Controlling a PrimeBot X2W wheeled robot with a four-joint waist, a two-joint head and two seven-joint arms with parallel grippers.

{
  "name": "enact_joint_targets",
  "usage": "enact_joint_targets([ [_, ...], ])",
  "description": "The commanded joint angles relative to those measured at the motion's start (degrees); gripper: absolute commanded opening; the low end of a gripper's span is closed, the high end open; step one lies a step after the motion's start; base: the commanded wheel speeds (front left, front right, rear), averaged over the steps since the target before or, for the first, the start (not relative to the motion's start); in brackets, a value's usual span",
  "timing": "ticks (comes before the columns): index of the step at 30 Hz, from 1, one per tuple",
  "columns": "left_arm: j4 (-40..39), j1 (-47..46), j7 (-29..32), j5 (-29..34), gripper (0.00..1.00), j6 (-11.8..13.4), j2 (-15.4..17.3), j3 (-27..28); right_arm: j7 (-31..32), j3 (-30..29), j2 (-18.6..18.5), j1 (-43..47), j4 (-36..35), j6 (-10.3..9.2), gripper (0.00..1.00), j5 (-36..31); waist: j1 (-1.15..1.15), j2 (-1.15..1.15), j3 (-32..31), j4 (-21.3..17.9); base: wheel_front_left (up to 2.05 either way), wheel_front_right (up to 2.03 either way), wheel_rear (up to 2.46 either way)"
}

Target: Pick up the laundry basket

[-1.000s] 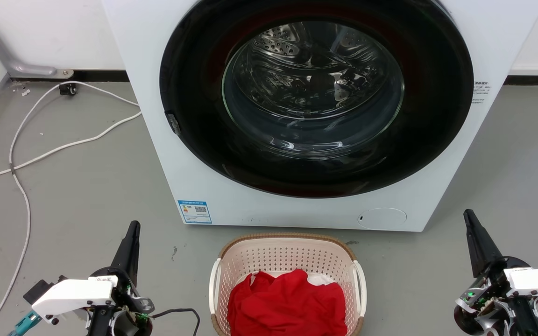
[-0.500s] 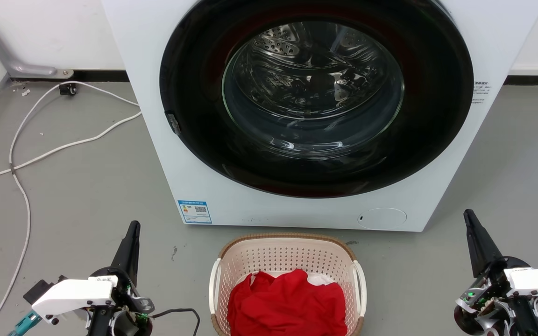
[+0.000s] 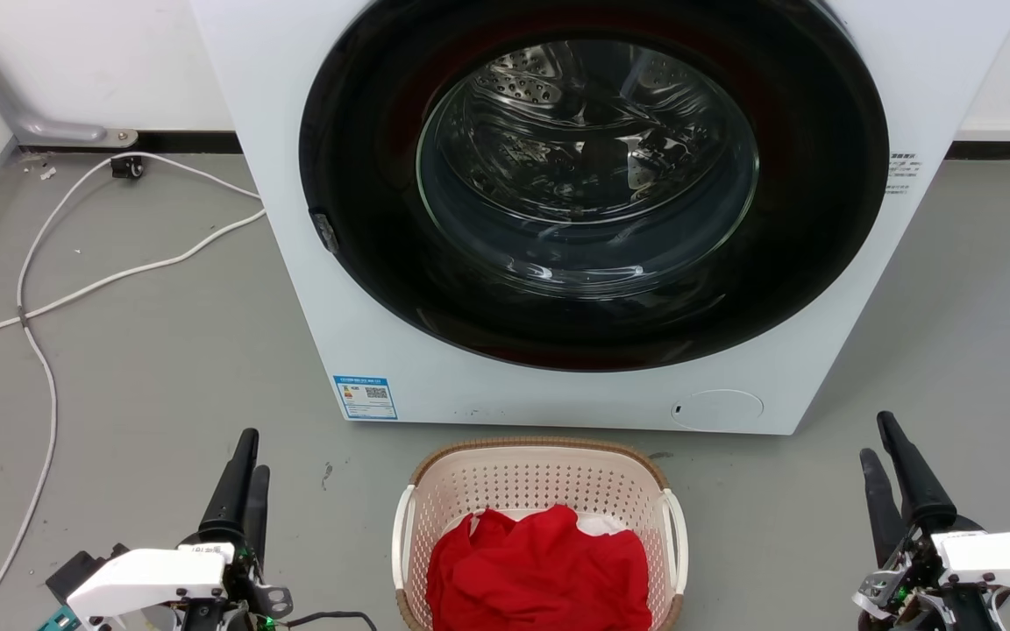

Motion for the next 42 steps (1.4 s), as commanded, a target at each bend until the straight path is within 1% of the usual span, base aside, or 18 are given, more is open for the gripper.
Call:
enact_joint_targets([
  [1,-1.66,-0.94,-0.71,2.40,1.00,0.22,0.10,0.06,-0.76,0.02,-0.12,-0.91,-1.65,0.00,1.00,-2.61,0.00,0.00,0.03,-0.01,0.00,0.00,0.00],
  [6,-3.34,-0.61,-2.09,8.08,1.00,1.20,0.11,-0.48,-2.10,0.64,-0.10,-0.47,-3.61,0.00,1.00,-9.38,0.00,0.00,0.11,-0.04,0.00,0.00,0.00],
  [9,-4.24,-0.34,-2.87,11.69,1.00,1.98,0.11,-1.08,-2.88,1.40,-0.08,-0.18,-4.87,0.00,1.00,-14.32,0.00,0.00,0.16,-0.06,0.00,0.00,0.00],
  [10,-4.78,-0.15,-3.38,14.20,1.00,2.50,0.12,-1.56,-3.37,1.86,-0.08,0.06,-5.44,0.00,1.00,-17.28,0.00,0.00,0.19,-0.07,0.00,0.00,0.00],
  [15,-5.78,0.20,-4.61,20.20,1.00,3.81,0.12,-2.79,-4.56,2.85,-0.05,0.46,-6.72,0.00,1.00,-24.74,0.00,0.00,0.26,-0.10,0.00,0.00,0.00],
  [22,-6.58,0.68,-6.23,28.08,1.00,5.46,0.13,-4.18,-6.16,3.89,-0.02,1.20,-7.82,0.00,1.00,-34.01,0.00,0.00,0.32,-0.19,0.00,0.00,0.00],
  [29,-7.05,1.27,-7.72,34.59,1.00,6.68,0.14,-5.01,-7.61,5.06,0.01,1.83,-8.33,0.00,1.00,-42.42,0.00,0.00,0.36,-0.26,0.00,0.00,0.00],
  [30,-7.19,1.44,-8.13,36.29,1.00,6.97,0.14,-5.22,-8.02,5.27,0.02,2.03,-8.44,0.00,1.00,-44.49,0.00,0.00,0.39,-0.27,0.00,0.00,0.00],
  [42,-7.83,2.35,-10.38,45.54,1.00,8.20,0.16,-6.45,-10.26,5.82,0.08,2.97,-9.27,0.00,1.00,-55.15,0.00,0.00,0.53,-0.34,0.00,0.00,0.00],
])
